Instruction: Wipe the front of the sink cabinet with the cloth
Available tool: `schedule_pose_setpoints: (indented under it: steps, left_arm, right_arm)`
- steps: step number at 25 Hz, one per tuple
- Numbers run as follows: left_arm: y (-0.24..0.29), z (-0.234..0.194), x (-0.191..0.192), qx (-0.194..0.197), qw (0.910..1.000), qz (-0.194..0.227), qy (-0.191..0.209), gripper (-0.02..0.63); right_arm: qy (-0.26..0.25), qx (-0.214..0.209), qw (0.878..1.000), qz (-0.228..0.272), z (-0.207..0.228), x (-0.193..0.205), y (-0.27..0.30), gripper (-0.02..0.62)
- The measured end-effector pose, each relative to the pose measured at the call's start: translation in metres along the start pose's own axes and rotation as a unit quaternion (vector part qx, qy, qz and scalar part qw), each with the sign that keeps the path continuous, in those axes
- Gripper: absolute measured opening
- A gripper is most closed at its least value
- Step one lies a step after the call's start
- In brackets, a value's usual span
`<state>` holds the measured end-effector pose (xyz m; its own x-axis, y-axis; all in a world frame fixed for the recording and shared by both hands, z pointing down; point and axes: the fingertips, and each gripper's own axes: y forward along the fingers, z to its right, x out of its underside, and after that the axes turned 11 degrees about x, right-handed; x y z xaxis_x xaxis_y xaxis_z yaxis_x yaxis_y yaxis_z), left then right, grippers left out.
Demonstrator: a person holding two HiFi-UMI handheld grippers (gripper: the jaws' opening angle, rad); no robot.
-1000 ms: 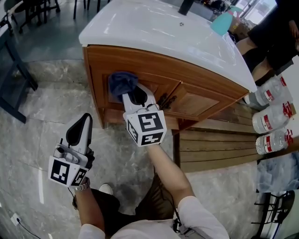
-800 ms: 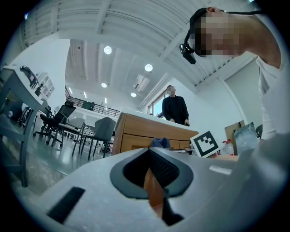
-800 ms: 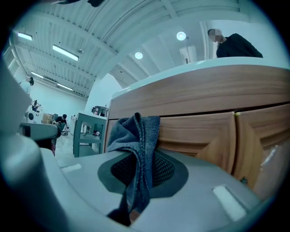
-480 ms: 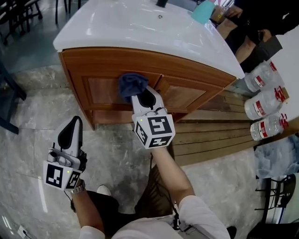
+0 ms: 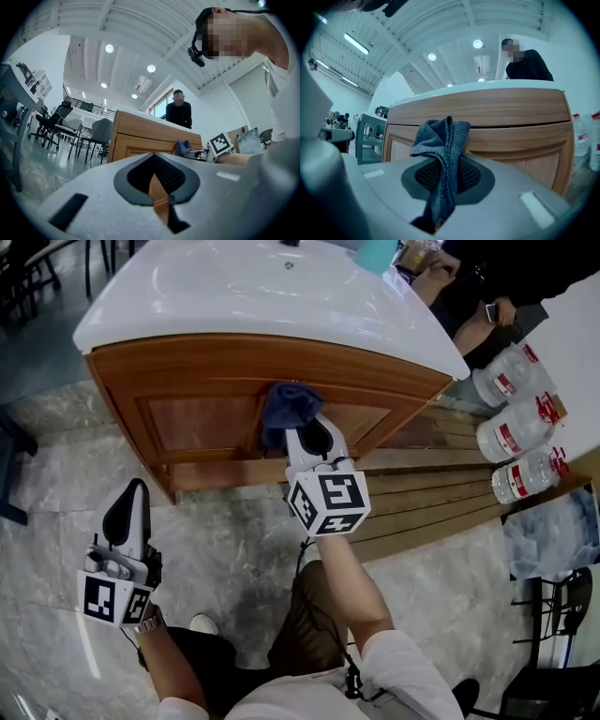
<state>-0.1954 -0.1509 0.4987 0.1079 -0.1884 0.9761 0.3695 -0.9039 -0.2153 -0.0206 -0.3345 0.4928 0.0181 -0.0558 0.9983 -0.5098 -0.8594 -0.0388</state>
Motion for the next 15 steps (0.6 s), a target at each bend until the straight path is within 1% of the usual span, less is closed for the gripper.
schedule_pose_setpoints:
  steps: [4,15]
  left_arm:
    - [0.001,0.001,0.002,0.002,1.0000,-0.002,-0.001,-0.003]
    - [0.006,0.002,0.007,0.008,0.9999,-0.008,-0.003,-0.003]
  right_arm:
    - [-0.013,0.016,1.000,-0.002,0.019,0.003,-0.005,0.066]
    - [-0.021,0.083,0.996,-0.016,0.087,0.016,-0.012,0.065]
